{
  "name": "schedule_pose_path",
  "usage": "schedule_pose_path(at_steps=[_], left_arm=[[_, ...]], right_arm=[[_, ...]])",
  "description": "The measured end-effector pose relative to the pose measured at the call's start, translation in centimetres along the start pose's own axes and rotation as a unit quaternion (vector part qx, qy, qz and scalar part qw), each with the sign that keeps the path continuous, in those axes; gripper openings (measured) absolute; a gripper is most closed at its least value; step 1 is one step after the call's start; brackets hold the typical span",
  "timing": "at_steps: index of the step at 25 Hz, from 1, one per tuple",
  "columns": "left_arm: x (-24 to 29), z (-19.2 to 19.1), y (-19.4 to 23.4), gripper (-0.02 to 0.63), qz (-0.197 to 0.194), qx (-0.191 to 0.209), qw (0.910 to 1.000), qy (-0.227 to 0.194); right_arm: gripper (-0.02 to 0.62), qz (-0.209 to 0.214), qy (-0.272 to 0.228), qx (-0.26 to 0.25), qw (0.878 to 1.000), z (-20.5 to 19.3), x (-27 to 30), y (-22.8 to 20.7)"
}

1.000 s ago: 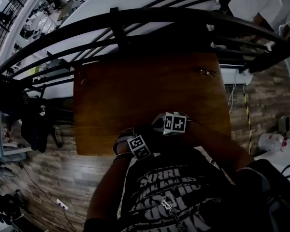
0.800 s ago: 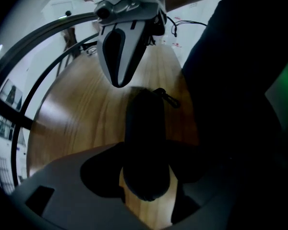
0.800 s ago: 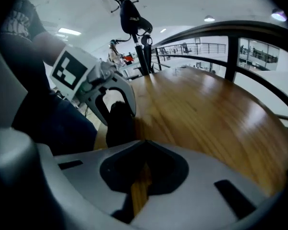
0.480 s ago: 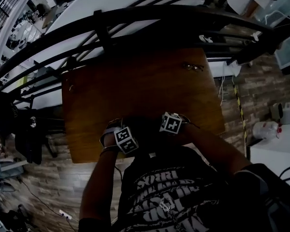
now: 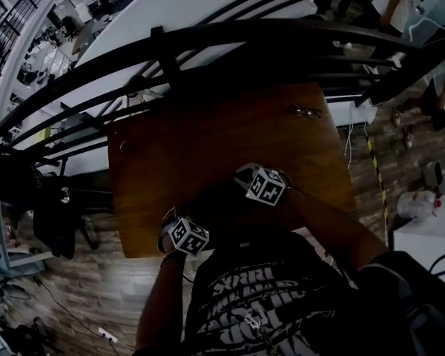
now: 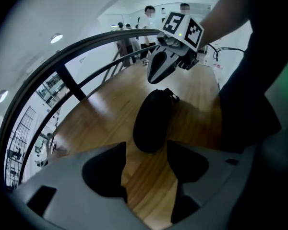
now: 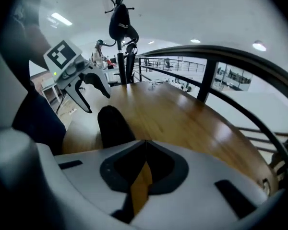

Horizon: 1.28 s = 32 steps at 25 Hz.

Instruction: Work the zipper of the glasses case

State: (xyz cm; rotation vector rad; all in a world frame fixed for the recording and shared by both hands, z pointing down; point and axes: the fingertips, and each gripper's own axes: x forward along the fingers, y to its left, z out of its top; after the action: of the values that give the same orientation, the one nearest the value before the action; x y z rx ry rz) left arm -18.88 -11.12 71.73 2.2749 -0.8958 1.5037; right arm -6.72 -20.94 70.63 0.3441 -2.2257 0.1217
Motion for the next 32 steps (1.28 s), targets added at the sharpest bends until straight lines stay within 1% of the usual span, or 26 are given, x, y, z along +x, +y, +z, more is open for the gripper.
schedule_pose_path(at_steps=[1, 2, 3, 4, 5, 6, 7, 8, 10, 12, 14, 15, 17, 19, 21, 23, 25, 27, 29, 30, 31, 32], left_arm=[[-0.1, -0.2, 0.1, 0.272, -0.005, -0.019, 0.9998, -0.001], [-0.3, -0.2, -0.4, 0.272, -0.022, -0.043, 0.9988, -0.004], [-0.5, 0.1, -1.5, 0.271, -0.052, -0.07, 0.9961, -0.01], [-0.8, 0.7, -3.0, 0.271, -0.091, -0.095, 0.9912, -0.017], [-0.8, 1.4, -4.5, 0.27, -0.127, -0.113, 0.9851, -0.024], [-0.6, 1.9, -5.5, 0.268, -0.152, -0.124, 0.9802, -0.028], [-0.2, 2.2, -6.0, 0.268, -0.161, -0.127, 0.9784, -0.028], [0.4, 2.2, -5.9, 0.268, -0.158, -0.124, 0.9793, -0.025], [1.6, 1.9, -4.5, 0.268, -0.133, -0.113, 0.9846, -0.016], [2.0, 2.3, -2.7, 0.212, -0.11, -0.113, 0.9872, -0.024], [2.1, 3.0, -1.4, 0.212, -0.105, -0.115, 0.9871, -0.036], [2.2, 3.2, -1.1, 0.212, -0.105, -0.109, 0.9878, -0.038], [2.4, 3.3, -0.7, 0.212, -0.102, -0.079, 0.9911, -0.034], [2.4, 3.3, -0.6, 0.212, -0.094, -0.039, 0.9944, -0.027], [2.5, 3.6, -0.6, 0.212, -0.09, -0.008, 0.9956, -0.023], [2.7, 3.9, -0.7, 0.212, -0.089, 0.011, 0.9959, -0.018], [3.0, 4.0, -0.7, 0.212, -0.087, 0.031, 0.9957, -0.007], [3.1, 3.8, -0.7, 0.209, -0.092, 0.045, 0.9947, 0.007], [3.1, 3.5, -0.9, 0.209, -0.104, 0.05, 0.9932, 0.021], [3.0, 3.2, -1.1, 0.209, -0.11, 0.05, 0.9922, 0.029], [2.9, 2.9, -1.2, 0.209, -0.115, 0.051, 0.9913, 0.038], [2.8, 2.5, -1.3, 0.209, -0.119, 0.053, 0.9904, 0.046]], right_arm=[[-0.002, 0.001, 0.002, -0.021, 1.0, 0.9, 0.6, 0.1], [-0.002, 0.008, 0.008, -0.041, 0.999, 1.5, 1.4, 0.4], [-0.002, 0.02, 0.016, -0.056, 0.998, 1.9, 2.2, 0.8], [-0.002, 0.033, 0.026, -0.062, 0.997, 2.1, 3.0, 1.1], [-0.002, 0.044, 0.039, -0.059, 0.997, 2.1, 3.6, 1.2], [-0.002, 0.05, 0.053, -0.05, 0.996, 1.9, 4.1, 1.2], [-0.002, 0.056, 0.067, -0.039, 0.995, 1.5, 4.4, 1.1], [-0.002, 0.063, 0.082, -0.028, 0.994, 1.0, 4.7, 1.3], [-0.002, 0.081, 0.106, -0.017, 0.991, 0.0, 5.0, 2.2], [-0.002, 0.093, 0.123, -0.007, 0.988, -1.4, 4.8, 3.5], [-0.002, 0.118, 0.129, 0.021, 0.984, -2.8, 4.3, 5.5], [-0.002, 0.134, 0.127, 0.031, 0.982, -3.1, 4.0, 6.8], [-0.002, 0.163, 0.118, 0.032, 0.979, -3.0, 3.5, 9.5], [-0.002, 0.18, 0.112, 0.017, 0.977, -2.9, 3.2, 11.8], [-0.002, 0.17, 0.107, 0.004, 0.98, -2.9, 3.1, 12.7], [-0.002, 0.15, 0.104, 0.014, 0.983, -3.5, 2.9, 12.8], [-0.002, 0.138, 0.099, 0.027, 0.985, -4.2, 2.7, 13.1], [-0.002, 0.132, 0.088, 0.025, 0.987, -4.4, 2.3, 13.7], [0.002, 0.127, 0.076, 0.024, 0.989, -4.2, 2.2, 14.4], [0.019, 0.125, 0.07, 0.026, 0.989, -4.1, 2.3, 14.7], [0.078, 0.122, 0.067, 0.028, 0.99, -3.9, 2.4, 15.0], [0.108, 0.117, 0.066, 0.026, 0.991, -3.8, 2.6, 15.2]])
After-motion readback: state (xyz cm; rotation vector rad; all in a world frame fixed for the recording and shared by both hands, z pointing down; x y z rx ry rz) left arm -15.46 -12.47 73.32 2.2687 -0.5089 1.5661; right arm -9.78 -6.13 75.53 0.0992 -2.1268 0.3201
